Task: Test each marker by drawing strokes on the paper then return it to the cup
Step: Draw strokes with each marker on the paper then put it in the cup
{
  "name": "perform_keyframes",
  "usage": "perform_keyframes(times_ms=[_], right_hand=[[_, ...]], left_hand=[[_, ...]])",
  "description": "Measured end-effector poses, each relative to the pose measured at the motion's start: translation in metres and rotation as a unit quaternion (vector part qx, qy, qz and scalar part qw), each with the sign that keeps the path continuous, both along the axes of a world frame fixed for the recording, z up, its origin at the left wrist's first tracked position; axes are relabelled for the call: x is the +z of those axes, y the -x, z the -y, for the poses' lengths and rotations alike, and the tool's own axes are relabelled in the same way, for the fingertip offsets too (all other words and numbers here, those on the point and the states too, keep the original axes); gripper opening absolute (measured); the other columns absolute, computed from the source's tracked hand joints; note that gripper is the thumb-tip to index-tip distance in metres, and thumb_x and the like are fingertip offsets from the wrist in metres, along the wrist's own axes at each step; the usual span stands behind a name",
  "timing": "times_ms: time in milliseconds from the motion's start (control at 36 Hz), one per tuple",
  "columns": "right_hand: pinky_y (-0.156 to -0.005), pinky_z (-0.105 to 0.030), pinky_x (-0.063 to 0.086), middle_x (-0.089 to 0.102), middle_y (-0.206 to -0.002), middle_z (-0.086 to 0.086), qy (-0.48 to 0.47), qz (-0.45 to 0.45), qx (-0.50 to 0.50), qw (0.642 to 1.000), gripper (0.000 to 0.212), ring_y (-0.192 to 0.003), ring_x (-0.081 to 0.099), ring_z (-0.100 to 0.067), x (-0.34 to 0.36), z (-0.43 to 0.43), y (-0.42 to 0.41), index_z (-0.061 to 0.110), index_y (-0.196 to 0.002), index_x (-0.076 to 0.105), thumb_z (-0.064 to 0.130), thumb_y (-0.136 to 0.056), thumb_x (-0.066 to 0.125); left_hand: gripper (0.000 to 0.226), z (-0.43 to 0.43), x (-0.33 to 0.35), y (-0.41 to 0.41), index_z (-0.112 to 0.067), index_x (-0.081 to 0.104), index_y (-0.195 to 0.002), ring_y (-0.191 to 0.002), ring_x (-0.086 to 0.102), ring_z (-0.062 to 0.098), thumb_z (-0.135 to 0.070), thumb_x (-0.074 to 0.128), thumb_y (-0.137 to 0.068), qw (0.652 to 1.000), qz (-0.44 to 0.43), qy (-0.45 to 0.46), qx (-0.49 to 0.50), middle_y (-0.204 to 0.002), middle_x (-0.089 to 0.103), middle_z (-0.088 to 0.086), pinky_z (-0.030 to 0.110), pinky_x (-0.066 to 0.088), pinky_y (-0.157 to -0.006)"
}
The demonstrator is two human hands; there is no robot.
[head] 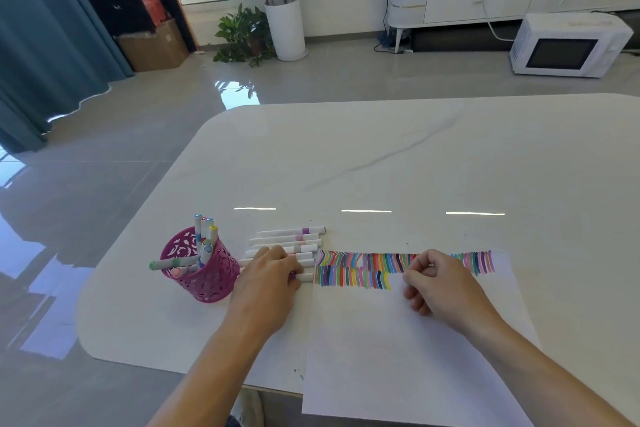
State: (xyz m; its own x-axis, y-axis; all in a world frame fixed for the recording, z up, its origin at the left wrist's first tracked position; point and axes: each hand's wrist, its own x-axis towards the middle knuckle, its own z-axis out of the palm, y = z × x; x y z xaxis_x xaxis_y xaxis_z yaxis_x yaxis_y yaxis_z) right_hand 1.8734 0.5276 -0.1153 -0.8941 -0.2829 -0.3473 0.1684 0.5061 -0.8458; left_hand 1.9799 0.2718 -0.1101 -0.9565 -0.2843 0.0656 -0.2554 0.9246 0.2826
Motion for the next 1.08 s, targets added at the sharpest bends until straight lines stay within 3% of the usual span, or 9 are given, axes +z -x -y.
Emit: perform_keyframes(times_ms=[333,417,500,556,639,806,917,1083], right_hand=[[-0.048,-0.023,0.050,0.075,-0.066,-0.003,0.004,0.007,0.002,1.000,0.004,-0.050,0.065,-0.013,0.000,-0.001,0.000,0.009,-0.088,0.061,0.010,-0.092,0.061],[-0.049,-0.023,0.051,0.075,-0.067,-0.004,0.004,0.006,0.001,1.000,0.004,-0.051,0.065,-0.014,0.000,-0.001,0.000,0.009,-0.088,0.061,0.010,-0.093,0.061],[-0.050,-0.024,0.052,0.075,-0.067,-0.004,0.005,0.003,0.003,1.000,0.005,-0.051,0.066,-0.014,-0.001,0.000,0.001,0.009,-0.088,0.061,0.010,-0.093,0.060],[-0.050,-0.025,0.051,0.075,-0.067,-0.004,0.007,0.002,0.001,1.000,0.005,-0.050,0.065,-0.014,-0.003,0.000,0.002,0.009,-0.088,0.061,0.010,-0.093,0.060],[-0.050,-0.026,0.050,0.075,-0.066,-0.004,0.014,0.001,-0.002,1.000,0.005,-0.050,0.065,-0.014,-0.006,0.001,0.002,0.009,-0.089,0.060,0.010,-0.094,0.061],[-0.048,-0.024,0.050,0.075,-0.067,-0.003,0.033,-0.002,0.004,0.999,0.005,-0.050,0.065,-0.013,-0.007,0.001,0.002,0.010,-0.090,0.061,0.012,-0.094,0.061],[-0.052,-0.025,0.054,0.076,-0.070,-0.004,0.068,-0.007,0.020,0.997,0.011,-0.055,0.067,-0.015,-0.001,0.002,-0.001,0.009,-0.092,0.062,0.018,-0.097,0.065],[-0.074,-0.039,0.059,0.077,-0.083,0.003,0.112,-0.056,0.080,0.989,0.013,-0.078,0.074,-0.018,0.010,0.002,-0.007,0.021,-0.093,0.070,0.030,-0.100,0.064]], left_hand=[[0.014,0.001,0.003,0.001,-0.028,0.069,-0.106,-0.105,0.054,0.013,-0.023,0.058,-0.098,1.000,0.000,0.011,0.000,-0.105,0.061,-0.014,0.035,0.051,-0.077],[0.013,0.003,0.006,0.003,-0.025,0.069,-0.106,-0.103,0.054,0.014,-0.021,0.059,-0.099,0.999,-0.045,-0.027,0.004,-0.103,0.061,-0.013,0.035,0.051,-0.080],[0.012,-0.001,0.012,0.007,-0.028,0.066,-0.105,-0.097,0.055,0.007,-0.021,0.059,-0.099,0.990,-0.094,-0.103,0.026,-0.100,0.059,-0.019,0.023,0.045,-0.076],[0.019,-0.008,0.016,0.011,-0.031,0.065,-0.109,-0.092,0.057,0.001,-0.015,0.060,-0.098,0.977,-0.120,-0.174,0.039,-0.098,0.061,-0.019,0.011,0.041,-0.070],[0.035,-0.020,0.024,0.016,-0.036,0.064,-0.119,-0.090,0.059,0.004,-0.008,0.058,-0.098,0.944,-0.145,-0.294,0.036,-0.095,0.063,-0.011,0.008,0.043,-0.071],[0.049,-0.038,0.034,0.023,-0.048,0.058,-0.130,-0.097,0.064,0.015,-0.009,0.053,-0.101,0.886,-0.155,-0.437,0.017,-0.101,0.067,-0.001,0.026,0.055,-0.083],[0.043,-0.054,0.036,0.030,-0.040,0.066,-0.120,-0.096,0.068,0.020,-0.004,0.059,-0.097,0.846,-0.170,-0.504,0.019,-0.101,0.069,0.005,0.029,0.059,-0.079],[0.025,-0.077,0.033,0.038,-0.019,0.066,-0.110,-0.083,0.075,0.023,-0.002,0.067,-0.092,0.802,-0.163,-0.575,0.030,-0.091,0.075,0.006,0.024,0.058,-0.072]])
